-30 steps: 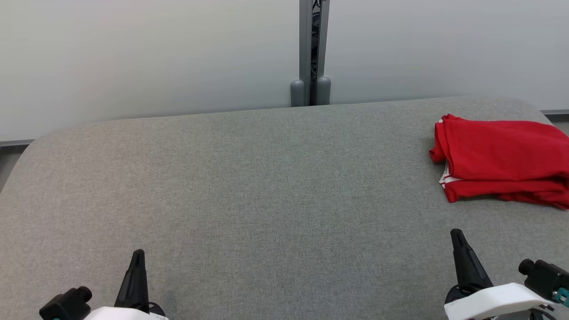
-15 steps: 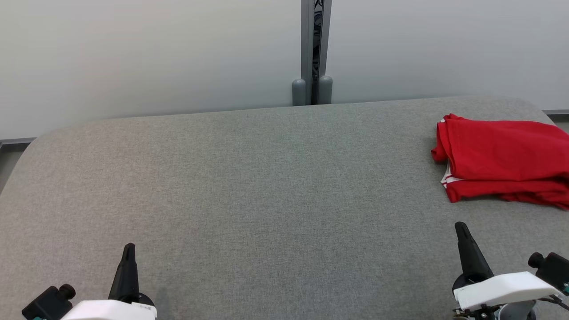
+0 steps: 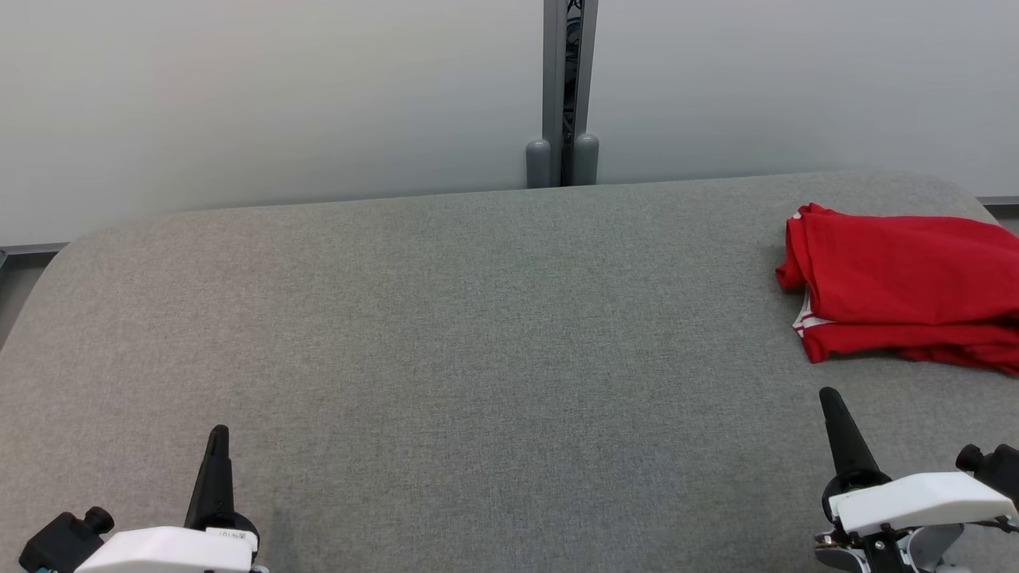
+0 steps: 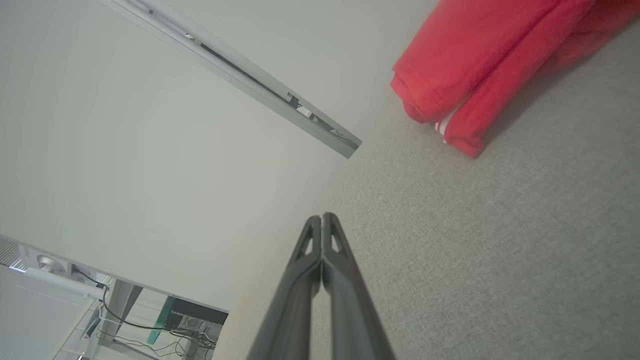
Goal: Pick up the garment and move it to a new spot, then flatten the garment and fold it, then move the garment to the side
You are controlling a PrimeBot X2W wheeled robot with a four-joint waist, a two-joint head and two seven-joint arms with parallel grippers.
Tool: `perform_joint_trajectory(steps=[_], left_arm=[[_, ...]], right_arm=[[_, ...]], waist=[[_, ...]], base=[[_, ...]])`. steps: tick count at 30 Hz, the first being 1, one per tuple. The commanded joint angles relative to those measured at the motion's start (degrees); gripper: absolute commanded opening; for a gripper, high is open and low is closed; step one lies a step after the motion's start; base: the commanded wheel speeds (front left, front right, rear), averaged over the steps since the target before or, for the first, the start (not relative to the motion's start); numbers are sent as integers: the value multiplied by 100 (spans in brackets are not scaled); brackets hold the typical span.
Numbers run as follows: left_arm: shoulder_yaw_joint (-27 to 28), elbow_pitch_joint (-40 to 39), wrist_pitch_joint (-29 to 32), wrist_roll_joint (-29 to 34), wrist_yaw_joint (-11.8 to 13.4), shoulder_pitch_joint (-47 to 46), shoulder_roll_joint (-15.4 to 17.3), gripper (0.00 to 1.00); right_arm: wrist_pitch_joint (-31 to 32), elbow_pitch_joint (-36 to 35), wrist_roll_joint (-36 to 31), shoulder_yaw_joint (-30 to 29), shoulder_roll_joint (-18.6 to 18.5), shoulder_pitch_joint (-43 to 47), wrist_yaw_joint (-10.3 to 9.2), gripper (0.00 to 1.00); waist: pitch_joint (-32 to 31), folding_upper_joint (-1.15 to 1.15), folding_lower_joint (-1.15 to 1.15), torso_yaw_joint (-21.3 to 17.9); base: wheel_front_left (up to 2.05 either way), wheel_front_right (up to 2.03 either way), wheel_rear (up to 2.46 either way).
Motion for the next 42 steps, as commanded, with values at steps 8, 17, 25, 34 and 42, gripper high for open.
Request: perform_joint_trajectory(steps=[8, 17, 25, 34, 42], left_arm=[[122, -84, 141, -609, -59, -222, 42, 0], [212, -88, 288, -1192, -91, -292, 46, 0], [279, -93, 394, -1612, -120, -328, 50, 0], [341, -98, 491, -2003, -129, -385, 53, 0], [400, -101, 587, -2376, -155, -426, 57, 0]], right_arm=[[151, 33, 611, -82, -69, -227, 5, 0], [294, 107, 1183, -140, -76, -334, 6, 0], [401, 169, 1605, -189, -80, -405, 6, 0], [504, 228, 1995, -241, -82, -474, 7, 0], [601, 275, 2364, -288, -81, -546, 7, 0]], waist=[[9, 0, 0, 16], [20, 0, 0, 36], [28, 0, 0, 51], [37, 0, 0, 67], [45, 0, 0, 82]], base=[[0, 0, 0], [0, 0, 0], [0, 0, 0], [0, 0, 0], [0, 0, 0]])
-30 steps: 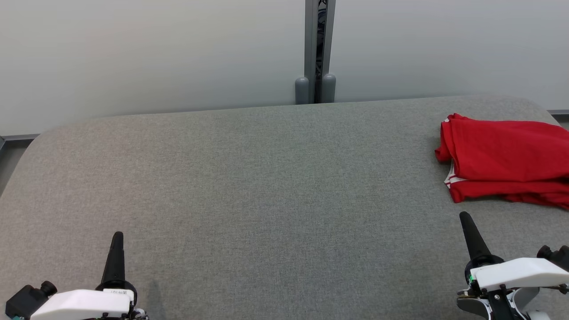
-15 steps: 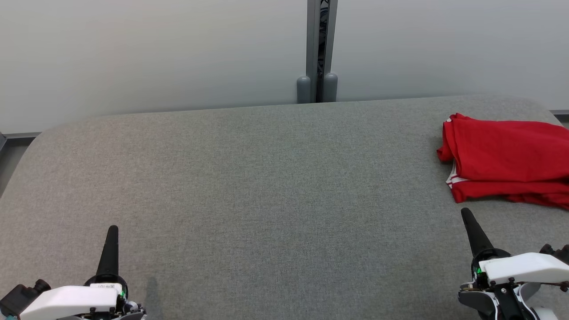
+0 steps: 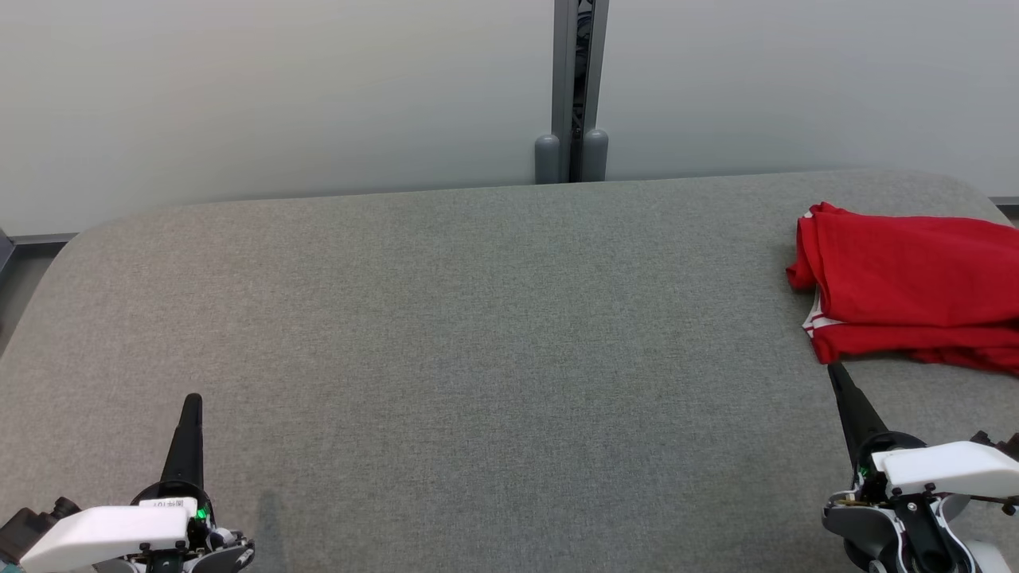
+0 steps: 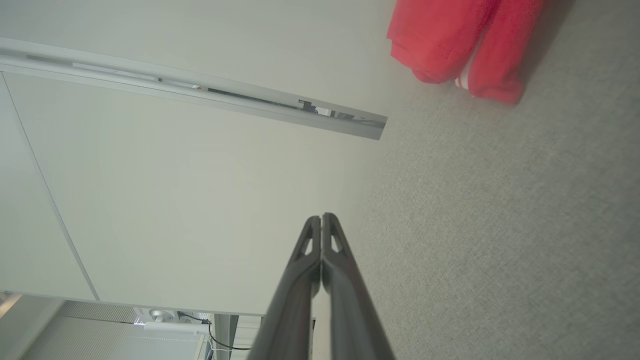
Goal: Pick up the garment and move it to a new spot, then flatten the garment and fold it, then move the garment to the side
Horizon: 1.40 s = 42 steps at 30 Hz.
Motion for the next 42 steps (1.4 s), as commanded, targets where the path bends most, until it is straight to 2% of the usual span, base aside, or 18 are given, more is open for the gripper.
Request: perform_joint_trajectory(steps=[1, 27, 42], left_arm=[[37, -37, 43, -98, -49, -116, 38, 0], [202, -46, 298, -1143, -95, -230, 45, 0], [197, -46, 294, -1121, -95, -229, 44, 0]], right_arm=[[49, -7, 119, -36, -46, -98, 13, 0], [331, 150, 1130, -182, -37, -286, 14, 0], [347, 148, 1077, -206, -13, -275, 14, 0]], waist=[[1, 0, 0, 2], [29, 0, 0, 52], [28, 0, 0, 52]], base=[[0, 0, 0], [0, 0, 0], [0, 0, 0]])
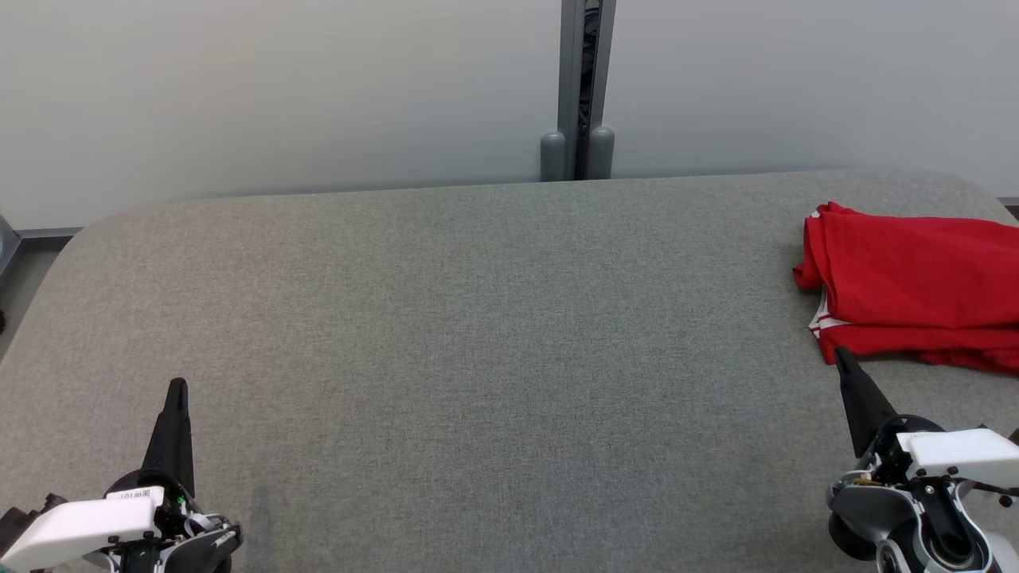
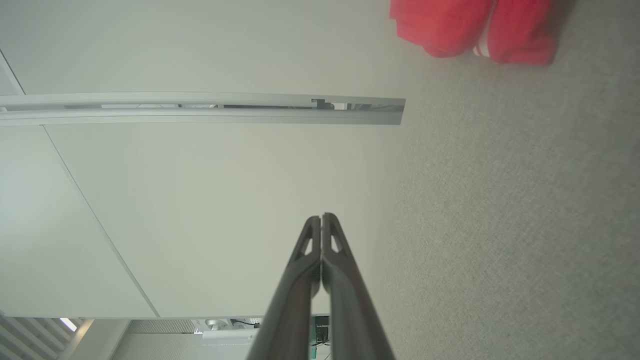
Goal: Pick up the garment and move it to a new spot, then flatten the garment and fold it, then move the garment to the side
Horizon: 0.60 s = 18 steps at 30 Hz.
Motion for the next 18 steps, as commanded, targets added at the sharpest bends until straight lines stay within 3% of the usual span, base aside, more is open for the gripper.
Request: perform_joint_trajectory(steps=[1, 18], left_arm=[[17, -21, 12, -17, -29, -82, 32, 0], [17, -20, 12, -17, -29, -82, 32, 0]], right_arm=[[34, 9, -1, -31, -20, -50, 14, 0], [51, 13, -33, -54, -2, -51, 14, 0]], waist=[[0, 0, 0, 0], [0, 0, 0, 0]], base=[[0, 0, 0], [0, 0, 0]])
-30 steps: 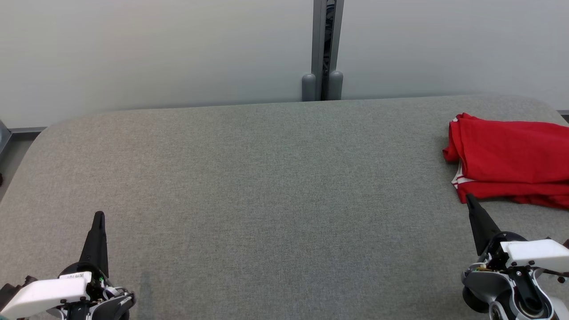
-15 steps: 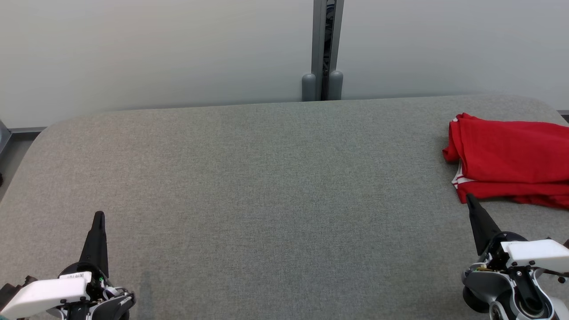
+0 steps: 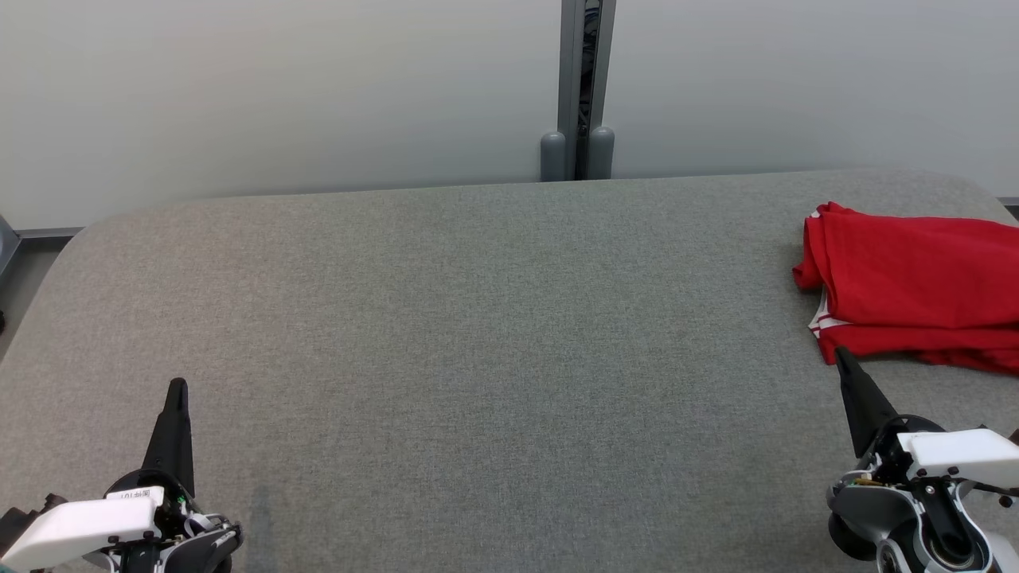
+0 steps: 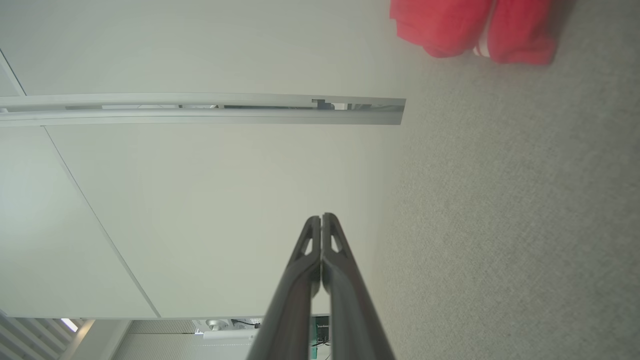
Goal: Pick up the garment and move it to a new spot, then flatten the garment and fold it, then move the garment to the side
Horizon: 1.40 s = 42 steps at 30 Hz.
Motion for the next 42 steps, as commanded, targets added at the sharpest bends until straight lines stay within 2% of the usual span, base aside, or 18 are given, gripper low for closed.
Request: perform_joint_trajectory(steps=[1, 42], left_arm=[[17, -20, 12, -17, -29, -82, 32, 0], [15, -20, 11, -18, -29, -82, 32, 0]], right_arm=[[25, 10, -18, -19, -23, -52, 14, 0], [66, 16, -68, -77, 21, -55, 14, 0]], waist=[[0, 0, 0, 0], [0, 0, 0, 0]], base=[[0, 0, 0], [0, 0, 0]])
